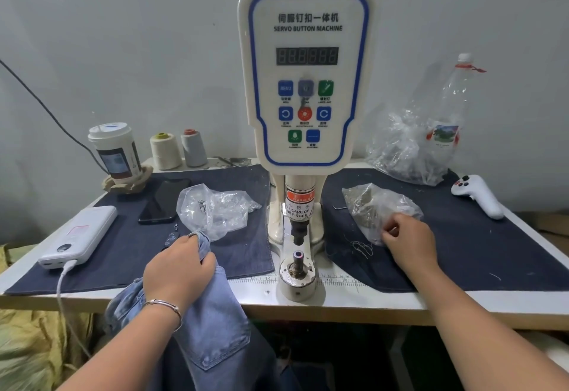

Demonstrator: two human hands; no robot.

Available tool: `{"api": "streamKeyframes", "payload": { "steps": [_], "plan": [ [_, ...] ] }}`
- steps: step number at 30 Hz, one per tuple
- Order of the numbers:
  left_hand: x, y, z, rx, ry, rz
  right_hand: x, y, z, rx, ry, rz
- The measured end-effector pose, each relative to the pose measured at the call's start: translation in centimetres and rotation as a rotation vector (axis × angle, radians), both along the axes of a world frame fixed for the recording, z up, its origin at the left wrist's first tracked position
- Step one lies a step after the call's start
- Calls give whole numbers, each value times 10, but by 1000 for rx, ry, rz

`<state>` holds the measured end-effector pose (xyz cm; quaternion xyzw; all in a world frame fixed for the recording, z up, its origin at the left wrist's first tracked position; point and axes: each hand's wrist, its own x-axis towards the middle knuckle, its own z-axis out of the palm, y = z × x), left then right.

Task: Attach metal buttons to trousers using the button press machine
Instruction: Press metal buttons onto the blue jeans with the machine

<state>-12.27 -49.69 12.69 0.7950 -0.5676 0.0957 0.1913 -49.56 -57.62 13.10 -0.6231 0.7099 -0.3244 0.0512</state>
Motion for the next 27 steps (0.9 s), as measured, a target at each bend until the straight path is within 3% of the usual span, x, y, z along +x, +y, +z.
{"api": "streamKeyframes", "payload": {
  "steps": [6, 15, 24, 27],
  "plan": [
    [0, 1, 0, -6, 1, 2, -1, -8, 0, 132, 161, 29],
    [-1, 1, 1, -9, 3, 10, 2, -5, 3, 126, 160, -6],
    [-2, 3, 3, -2, 7, 0, 6, 17, 4, -273, -8, -54],
    [-1, 3, 2, -5, 8, -1, 15, 38, 12, -399, -226, -29]
  ]
}}
